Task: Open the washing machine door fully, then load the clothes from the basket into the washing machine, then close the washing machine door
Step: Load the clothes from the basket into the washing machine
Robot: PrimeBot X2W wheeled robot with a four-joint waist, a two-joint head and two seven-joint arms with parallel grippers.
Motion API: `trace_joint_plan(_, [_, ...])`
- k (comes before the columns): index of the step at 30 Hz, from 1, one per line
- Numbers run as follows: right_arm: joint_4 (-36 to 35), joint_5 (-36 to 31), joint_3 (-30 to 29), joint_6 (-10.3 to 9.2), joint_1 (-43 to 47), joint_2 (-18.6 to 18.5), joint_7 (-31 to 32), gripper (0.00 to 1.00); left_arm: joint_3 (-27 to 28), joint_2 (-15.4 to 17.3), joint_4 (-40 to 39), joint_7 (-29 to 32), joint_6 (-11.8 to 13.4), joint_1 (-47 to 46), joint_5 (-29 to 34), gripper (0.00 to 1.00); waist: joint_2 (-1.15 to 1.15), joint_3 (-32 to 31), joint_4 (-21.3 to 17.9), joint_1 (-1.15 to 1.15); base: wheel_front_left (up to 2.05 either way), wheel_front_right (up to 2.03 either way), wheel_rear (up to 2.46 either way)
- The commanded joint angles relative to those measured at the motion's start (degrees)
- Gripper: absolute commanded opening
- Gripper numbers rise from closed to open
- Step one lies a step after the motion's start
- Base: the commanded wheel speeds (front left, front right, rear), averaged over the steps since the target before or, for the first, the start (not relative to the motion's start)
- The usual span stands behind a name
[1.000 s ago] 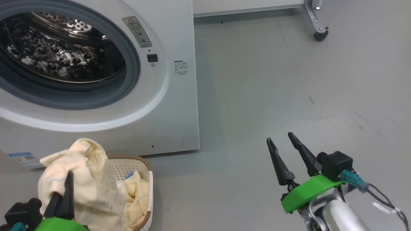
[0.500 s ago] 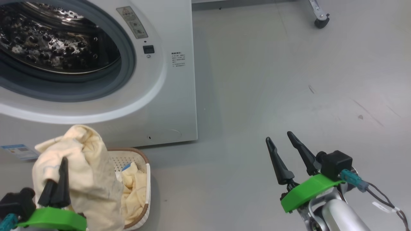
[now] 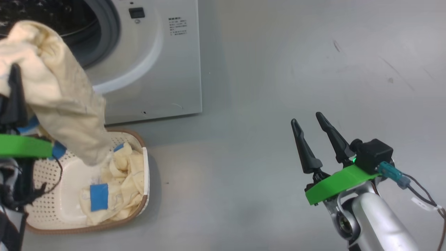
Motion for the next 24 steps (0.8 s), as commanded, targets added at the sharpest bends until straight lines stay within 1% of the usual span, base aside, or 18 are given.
trace_joint_plan(1, [-2.26,0.3,1.06,0.01,-1.58,0.2,-0.55,1.0,2.99,3.54,-1.0,0.42,-0.21,-4.48,-1.33,0.0,0.0,3.71,-1.76,-0.01,0.0,0.0,0.0])
trace_joint_plan(3, [-2.89,0.4,1.18,0.01,-2.15,0.2,-0.55,1.0,2.42,5.35,0.03,0.91,-0.29,-8.53,-2.08,0.0,0.0,6.02,-2.47,-0.01,0.0,0.0,0.0])
trace_joint_plan(4, [-2.89,0.4,1.18,0.01,-2.15,0.2,-0.55,1.0,2.42,5.35,0.03,0.91,-0.29,-8.53,-2.08,0.0,0.0,6.02,-2.47,-0.01,0.0,0.0,0.0])
trace_joint_plan(5, [-3.21,0.48,1.16,0.01,-2.4,0.2,-0.55,1.0,2.12,6.06,0.67,1.01,-0.32,-10.51,-2.63,0.0,0.0,7.1,-2.79,-0.01,0.0,0.0,0.0])
trace_joint_plan(14, [-6.11,2.02,1.24,0.01,-4.0,0.2,-0.55,1.0,-3.2,14.35,6.6,1.47,-0.38,-28.2,-8.08,0.0,0.0,16.09,-6.24,-0.01,0.0,0.0,0.0])
trace_joint_plan(18, [-7.26,2.93,1.63,0.01,-4.25,0.2,-0.55,1.0,-6.63,17.62,9.55,1.74,-0.39,-36.02,-10.38,0.0,0.0,19.71,-7.65,-0.01,0.0,0.0,0.0])
trace_joint_plan(19, [-7.89,3.4,1.94,0.01,-4.55,0.2,-0.55,1.0,-8.59,19.17,10.98,2.17,-0.39,-39.97,-11.39,0.0,0.0,21.6,-8.35,-0.01,0.0,0.0,0.0])
trace_joint_plan(24, [-9.17,4.18,2.5,0.01,-5.13,0.2,-0.55,1.0,-14.29,22.4,13.51,3.89,-0.39,-50.1,-13.32,0.0,0.0,26.19,-9.89,-0.01,0.0,0.0,0.0])
